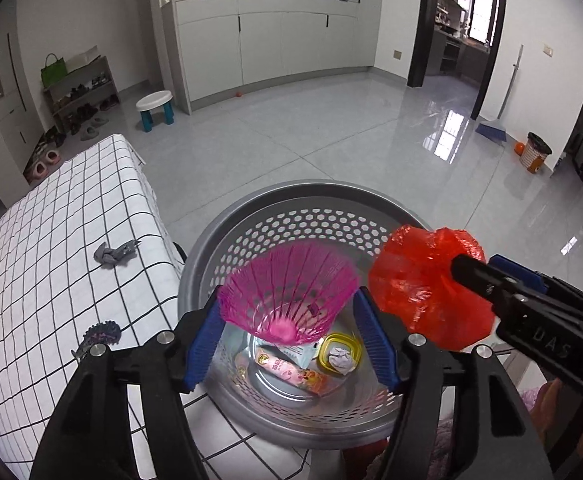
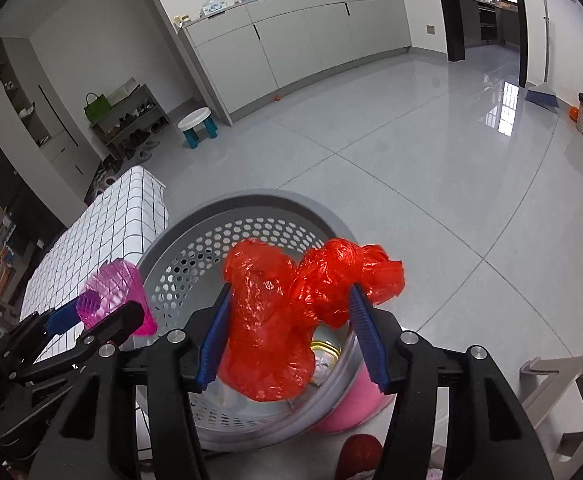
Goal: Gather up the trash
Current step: 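Carry the shuttlecock and red bag over the grey basket and open both grippers, then withdraw both tools from the basket back over the table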
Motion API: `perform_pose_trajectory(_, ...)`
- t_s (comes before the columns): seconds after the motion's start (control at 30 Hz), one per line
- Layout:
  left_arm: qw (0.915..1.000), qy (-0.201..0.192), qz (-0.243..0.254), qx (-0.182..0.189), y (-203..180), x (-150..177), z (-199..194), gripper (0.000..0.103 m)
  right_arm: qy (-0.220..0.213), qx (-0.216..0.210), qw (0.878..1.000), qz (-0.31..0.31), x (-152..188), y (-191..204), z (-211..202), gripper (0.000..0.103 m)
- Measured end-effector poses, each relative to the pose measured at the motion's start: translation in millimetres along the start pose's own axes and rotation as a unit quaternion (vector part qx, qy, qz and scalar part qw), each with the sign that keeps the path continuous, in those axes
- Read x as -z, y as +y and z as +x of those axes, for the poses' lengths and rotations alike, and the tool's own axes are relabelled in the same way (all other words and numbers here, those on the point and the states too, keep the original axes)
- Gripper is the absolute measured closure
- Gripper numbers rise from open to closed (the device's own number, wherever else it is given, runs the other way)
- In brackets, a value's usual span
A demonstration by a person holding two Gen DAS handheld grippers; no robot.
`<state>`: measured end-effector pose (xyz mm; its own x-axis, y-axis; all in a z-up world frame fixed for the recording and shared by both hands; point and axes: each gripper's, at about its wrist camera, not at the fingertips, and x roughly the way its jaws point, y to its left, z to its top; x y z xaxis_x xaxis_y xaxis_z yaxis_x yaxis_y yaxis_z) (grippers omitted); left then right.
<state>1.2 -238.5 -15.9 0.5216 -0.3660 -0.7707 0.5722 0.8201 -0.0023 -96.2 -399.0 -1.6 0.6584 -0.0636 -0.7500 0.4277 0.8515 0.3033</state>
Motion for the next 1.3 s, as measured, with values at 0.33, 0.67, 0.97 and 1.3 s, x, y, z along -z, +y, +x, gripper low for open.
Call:
perform_pose_trajectory(0.33, 0.9999, -0.003, -0.016, -0.003, 8, 0, -6, 0.028, 0.004, -0.006, 1.000, 0.003, -2, 1, 1, 0.048)
perform_pose_trajectory(0.67, 0.9997, -0.003, -0.025, -0.008, 13, 4, -8, 0.023, 0.010, -0.007, 1.000, 0.002, -4, 2, 7, 0.045)
perform_pose_trajectory(0.97, 0.9992, -0.008, -0.037, -0.012, 26, 7, -16, 0.021, 0.008, -0.011, 1.000, -0.009, -3, 10, 8, 0.042)
perform_pose_trajectory(1.3, 0.9976, -0.010, -0.063, -0.026, 54, 20, -34, 0.021, 0.007, -0.017, 0.999, -0.031, -1, 30, 7, 0.038)
